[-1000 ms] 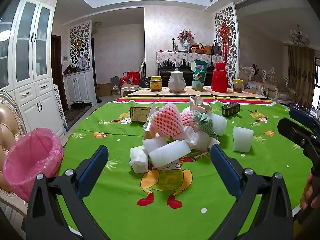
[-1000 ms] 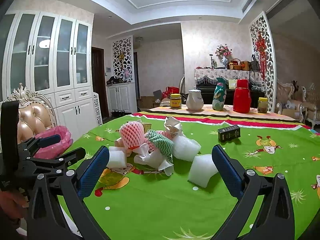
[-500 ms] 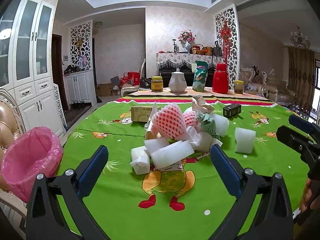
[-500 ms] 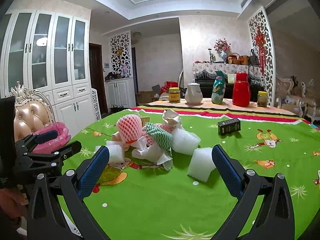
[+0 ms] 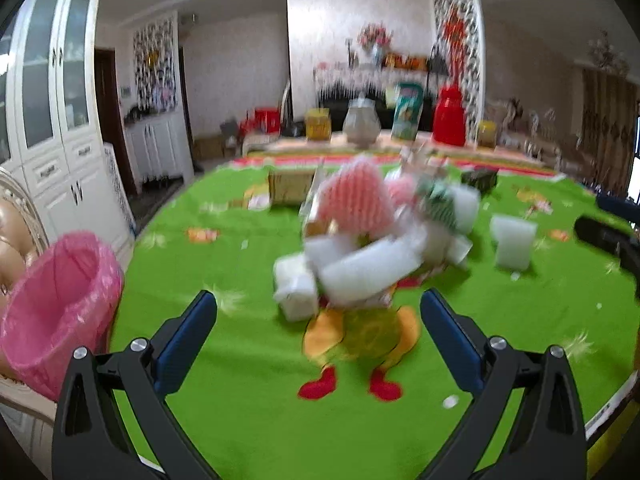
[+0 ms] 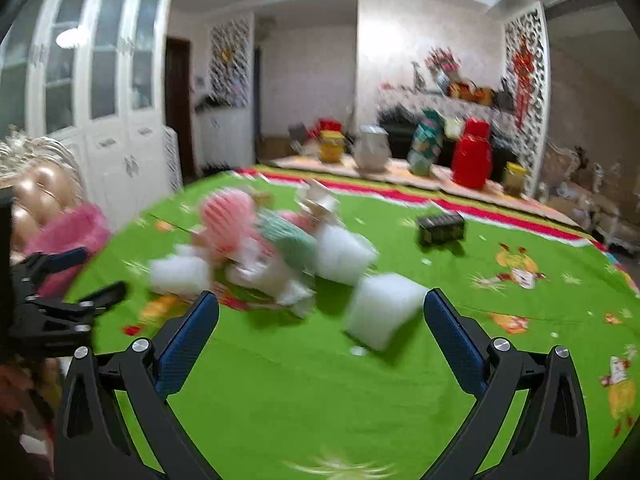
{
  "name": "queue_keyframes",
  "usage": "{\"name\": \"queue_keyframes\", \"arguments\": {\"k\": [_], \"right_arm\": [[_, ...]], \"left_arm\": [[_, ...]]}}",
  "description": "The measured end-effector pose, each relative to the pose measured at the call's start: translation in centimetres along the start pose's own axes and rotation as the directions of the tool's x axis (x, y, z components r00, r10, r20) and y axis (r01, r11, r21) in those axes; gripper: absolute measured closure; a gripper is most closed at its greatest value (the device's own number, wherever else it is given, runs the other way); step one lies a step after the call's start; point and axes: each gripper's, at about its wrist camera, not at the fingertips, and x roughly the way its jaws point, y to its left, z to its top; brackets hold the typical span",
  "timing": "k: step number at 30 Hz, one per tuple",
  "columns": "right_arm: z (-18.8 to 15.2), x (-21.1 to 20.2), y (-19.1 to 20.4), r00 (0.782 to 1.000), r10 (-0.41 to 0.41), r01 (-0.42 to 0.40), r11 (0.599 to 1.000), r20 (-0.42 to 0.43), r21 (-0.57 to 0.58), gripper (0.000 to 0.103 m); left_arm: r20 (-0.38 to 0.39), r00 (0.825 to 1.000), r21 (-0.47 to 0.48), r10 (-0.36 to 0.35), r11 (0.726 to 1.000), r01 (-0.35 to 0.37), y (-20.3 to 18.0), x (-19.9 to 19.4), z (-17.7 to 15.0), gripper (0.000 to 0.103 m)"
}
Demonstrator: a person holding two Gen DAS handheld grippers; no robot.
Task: Collect trash
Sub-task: 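Grasp a white foam block with the left tool while the right tool grasps another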
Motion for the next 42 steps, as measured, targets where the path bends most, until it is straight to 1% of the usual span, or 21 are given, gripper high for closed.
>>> {"name": "queue_keyframes", "arguments": {"k": [2, 4, 7, 9, 11, 12, 15, 18, 20, 23, 25, 27, 28, 29, 30, 31, 32, 33, 35, 39, 42], "right_arm": [[0.2, 1.6, -1.6, 0.998, 0.005, -0.004, 1.0, -0.057, 0.026, 0.007], [0.1, 3.4, -3.3, 0.994, -0.005, 0.012, 0.998, -0.112, 0.066, 0.007], [-0.6, 5.6, -5.5, 0.986, 0.028, -0.006, 0.991, -0.164, 0.133, 0.007], [-1.3, 7.1, -6.7, 0.978, 0.027, 0.008, 0.986, -0.207, 0.164, 0.007], [-2.0, 8.4, -7.4, 0.968, 0.041, 0.008, 0.981, -0.246, 0.194, 0.007], [-2.2, 8.9, -7.6, 0.964, 0.051, 0.004, 0.978, -0.26, 0.207, 0.007], [-2.7, 10.4, -7.7, 0.956, 0.077, -0.013, 0.976, -0.284, 0.219, 0.007], [-2.5, 11.9, -7.6, 0.95, 0.098, -0.024, 0.97, -0.298, 0.244, 0.007], [-2.4, 12.7, -7.6, 0.947, 0.1, -0.02, 0.967, -0.305, 0.255, 0.007], [-1.9, 13.3, -7.5, 0.949, 0.111, -0.026, 0.961, -0.296, 0.276, 0.007], [-1.7, 13.8, -7.3, 0.951, 0.104, -0.022, 0.963, -0.292, 0.27, 0.007], [-1.8, 14.3, -7.0, 0.946, 0.098, -0.014, 0.965, -0.31, 0.263, 0.008], [-1.8, 14.3, -7.0, 0.946, 0.101, -0.017, 0.964, -0.307, 0.264, 0.021], [-1.8, 14.2, -7.1, 0.948, 0.108, -0.025, 0.963, -0.3, 0.268, 0.036], [-1.8, 14.1, -7.2, 0.949, 0.112, -0.028, 0.961, -0.296, 0.274, 0.036], [-1.8, 13.8, -7.4, 0.953, 0.11, -0.027, 0.958, -0.282, 0.284, 0.036], [-1.8, 13.4, -7.6, 0.96, 0.107, -0.028, 0.955, -0.257, 0.294, 0.037], [-1.7, 13.0, -7.8, 0.965, 0.108, -0.032, 0.953, -0.238, 0.301, 0.037], [-1.6, 12.1, -7.9, 0.975, 0.099, -0.034, 0.951, -0.199, 0.307, 0.038], [-1.6, 11.0, -8.1, 0.983, 0.088, -0.034, 0.95, -0.161, 0.312, 0.038], [-1.6, 10.7, -8.4, 0.985, 0.09, -0.037, 0.946, -0.149, 0.323, 0.038]], "left_arm": [[-0.055, 0.998, -0.015, 0.029, 0.999, -0.029, 0.9, 1.3, -0.3, 0.005], [-0.105, 0.994, -0.034, 0.029, 0.999, -0.033, 1.8, 2.6, -0.5, 0.005], [-0.171, 0.985, -0.079, -0.003, 0.997, -0.011, 3.1, 4.5, -0.6, 0.005], [-0.209, 0.978, -0.101, -0.023, 0.995, 0.002, 3.6, 5.3, -0.5, 0.005], [-0.236, 0.971, -0.108, -0.035, 0.994, 0.01, 3.3, 5.9, -0.2, 0.005], [-0.236, 0.97, -0.106, -0.057, 0.994, 0.033, 2.8, 6.0, 0.1, 0.005], [-0.207, 0.975, -0.058, -0.084, 0.996, 0.074, 0.5, 6.1, 0.5, 0.005], [-0.173, 0.984, 0.027, -0.051, 0.998, 0.056, -2.7, 6.7, 1.2, 0.005], [-0.162, 0.985, 0.043, -0.053, 0.997, 0.061, -4.2, 7.1, 1.5, 0.005], [-0.14, 0.99, 0.09, -0.014, 0.996, 0.027, -5.8, 7.7, 2.1, 0.005], [-0.127, 0.992, 0.127, 0.027, 0.992, -0.011, -6.8, 8.2, 2.8, 0.01], [-0.118, 0.992, 0.151, 0.049, 0.988, -0.031, -7.1, 8.8, 3.2, 0.024], [-0.112, 0.991, 0.158, 0.067, 0.986, -0.049, -7.1, 9.0, 3.4, 0.03], [-0.098, 0.992, 0.16, 0.078, 0.985, -0.062, -7.1, 9.0, 3.5, 0.046], [-0.079, 0.994, 0.158, 0.074, 0.986, -0.061, -6.8, 8.8, 3.7, 0.046], [-0.078, 0.997, 0.122, 0.01, 0.993, -0.001, -6.1, 8.5, 3.8, 0.047], [-0.085, 0.996, 0.078, -0.03, 0.996, 0.037, -5.4, 8.2, 3.8, 0.047], [-0.081, 0.996, 0.051, -0.047, 0.997, 0.051, -4.9, 8.0, 3.7, 0.047], [-0.051, 0.996, 0.027, -0.069, 0.997, 0.07, -4.0, 6.9, 3.4, 0.047], [-0.007, 0.993, -0.025, -0.115, 0.993, 0.115, -2.5, 4.3, 2.7, 0.048], [0.009, 0.993, -0.037, -0.118, 0.992, 0.118, -1.9, 2.9, 2.3, 0.047]]}}
